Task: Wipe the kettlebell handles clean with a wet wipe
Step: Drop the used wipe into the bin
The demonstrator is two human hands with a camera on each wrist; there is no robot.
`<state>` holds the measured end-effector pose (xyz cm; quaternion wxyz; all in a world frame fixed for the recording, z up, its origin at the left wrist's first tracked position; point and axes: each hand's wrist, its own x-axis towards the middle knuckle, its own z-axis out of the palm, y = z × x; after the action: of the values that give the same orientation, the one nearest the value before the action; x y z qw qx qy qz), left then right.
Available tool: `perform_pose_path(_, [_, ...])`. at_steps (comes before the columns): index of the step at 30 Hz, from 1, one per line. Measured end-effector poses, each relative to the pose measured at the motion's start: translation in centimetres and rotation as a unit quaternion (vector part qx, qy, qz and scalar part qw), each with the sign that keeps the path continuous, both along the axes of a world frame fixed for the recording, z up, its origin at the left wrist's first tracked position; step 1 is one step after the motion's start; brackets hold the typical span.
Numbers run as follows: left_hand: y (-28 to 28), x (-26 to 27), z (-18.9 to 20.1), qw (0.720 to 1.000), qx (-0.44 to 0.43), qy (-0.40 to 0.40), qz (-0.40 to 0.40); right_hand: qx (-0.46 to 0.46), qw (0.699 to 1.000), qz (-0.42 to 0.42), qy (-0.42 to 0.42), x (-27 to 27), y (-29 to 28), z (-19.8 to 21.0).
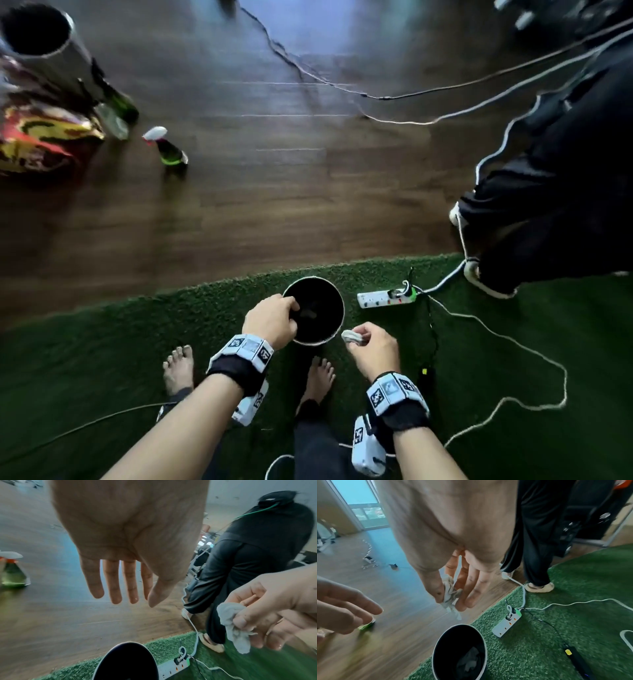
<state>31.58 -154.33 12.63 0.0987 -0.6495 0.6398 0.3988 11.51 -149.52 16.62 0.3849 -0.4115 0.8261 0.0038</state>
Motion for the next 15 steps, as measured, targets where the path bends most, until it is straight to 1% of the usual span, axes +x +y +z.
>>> perform_pose_path(3, [0.6,-1.5,-3.3,0.998,0.010,-0.011,0.058,0.021,0.998,0.055,-0.018,-1.3,-2.0,-4.5])
perform_pose_path(6, [1.0,-2.6,-7.4,0.995,0.020,-0.013,0.097,0.044,0.994,0.097,-0.029,-1.6,-3.3,-9.9])
perform_pose_path(9, [1.4,-3.7,-12.5,0.991,0.034,-0.012,0.131,0.055,0.992,0.109,-0.027,-1.4,-3.9,-15.7])
perform_pose_path(11, [1.7,-4.4,-16.1,0.989,0.048,-0.010,0.138,0.057,0.993,0.103,-0.023,-1.3,-4.0,-19.7])
perform_pose_path(15, [2.2,-5.3,-22.8,0.990,0.071,-0.010,0.123,0.076,0.992,0.104,-0.005,-1.4,-4.1,-27.2])
